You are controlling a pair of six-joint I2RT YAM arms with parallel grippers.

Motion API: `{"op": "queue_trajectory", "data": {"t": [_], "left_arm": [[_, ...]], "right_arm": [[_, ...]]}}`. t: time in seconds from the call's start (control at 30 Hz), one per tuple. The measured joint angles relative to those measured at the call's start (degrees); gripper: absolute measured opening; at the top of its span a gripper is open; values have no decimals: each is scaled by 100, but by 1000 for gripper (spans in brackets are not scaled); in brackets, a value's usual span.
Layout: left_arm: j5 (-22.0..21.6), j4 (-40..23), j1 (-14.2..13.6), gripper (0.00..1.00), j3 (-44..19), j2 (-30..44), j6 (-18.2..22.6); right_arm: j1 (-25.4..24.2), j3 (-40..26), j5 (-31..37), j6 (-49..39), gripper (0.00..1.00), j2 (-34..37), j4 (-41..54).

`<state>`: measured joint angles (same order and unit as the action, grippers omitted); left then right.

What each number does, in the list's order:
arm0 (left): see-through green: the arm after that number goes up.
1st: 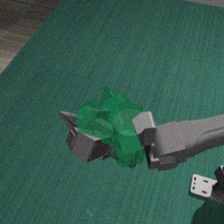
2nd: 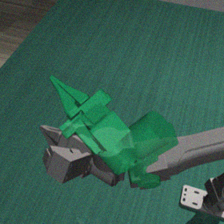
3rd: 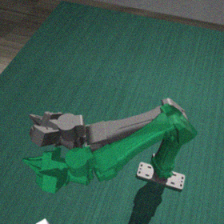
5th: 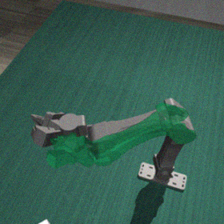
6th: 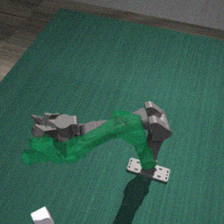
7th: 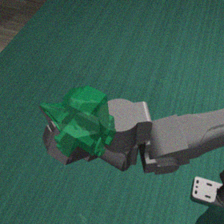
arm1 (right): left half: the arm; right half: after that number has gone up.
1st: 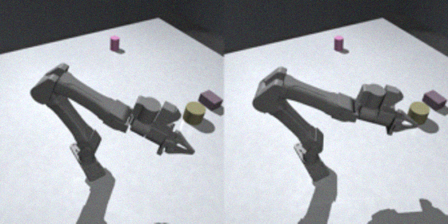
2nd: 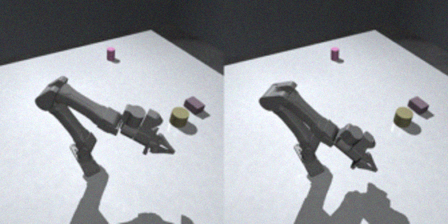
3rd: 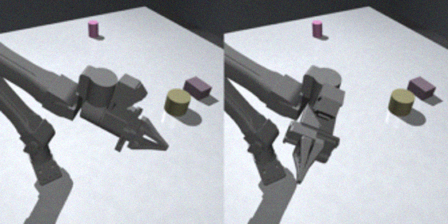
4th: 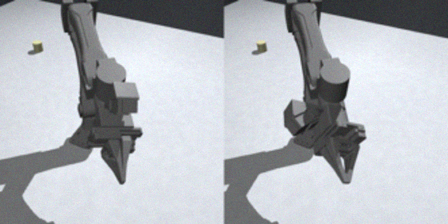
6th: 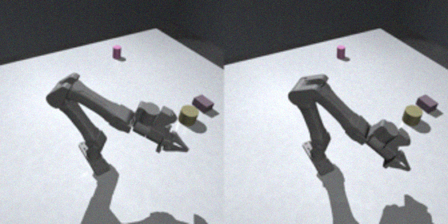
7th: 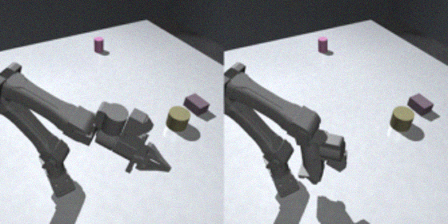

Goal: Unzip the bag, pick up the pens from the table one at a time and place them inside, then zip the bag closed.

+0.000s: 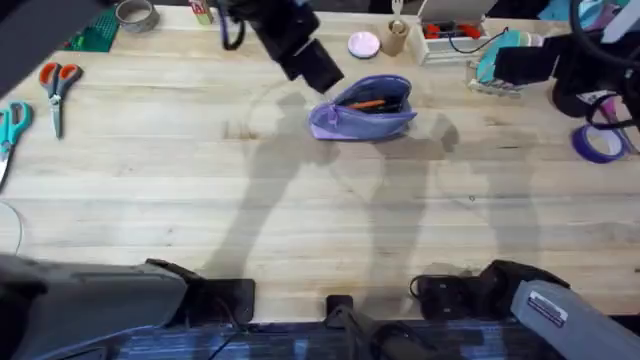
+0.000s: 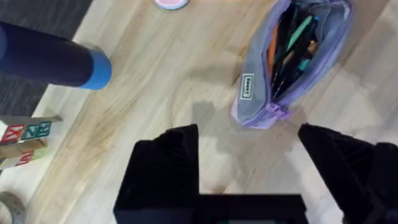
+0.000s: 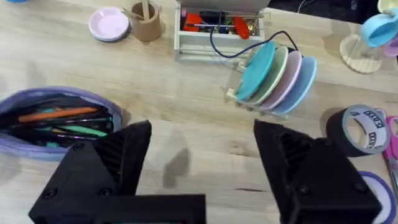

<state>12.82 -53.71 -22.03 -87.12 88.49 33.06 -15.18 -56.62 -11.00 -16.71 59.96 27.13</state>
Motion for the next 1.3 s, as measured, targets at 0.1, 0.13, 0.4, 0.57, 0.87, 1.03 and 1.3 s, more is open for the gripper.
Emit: {"op": "queue_trajectory", "data": {"t": [0.1,0.13,0.4,0.57,0.87,1.03,1.3], "left_arm": [[180,117,295,997,458,-355,107],[248,205,423,998,668,-487,127],[1731,1702,2149,996,3066,-1928,774],[2851,2127,2768,995,3824,-2093,1233],[3918,2201,3055,996,4182,-2020,1799],[4054,2203,3055,996,4182,-2017,1873],[4129,2203,3055,995,4182,-2019,1906]], "right_arm": [[0,0,0,0,996,0,-1],[0,0,0,0,996,0,-1],[0,0,0,205,995,0,79],[58,0,0,295,995,0,209],[596,0,1,326,996,-4,213],[1249,2,-2,749,996,-228,339],[2564,1,-29,2522,996,-628,751]]}}
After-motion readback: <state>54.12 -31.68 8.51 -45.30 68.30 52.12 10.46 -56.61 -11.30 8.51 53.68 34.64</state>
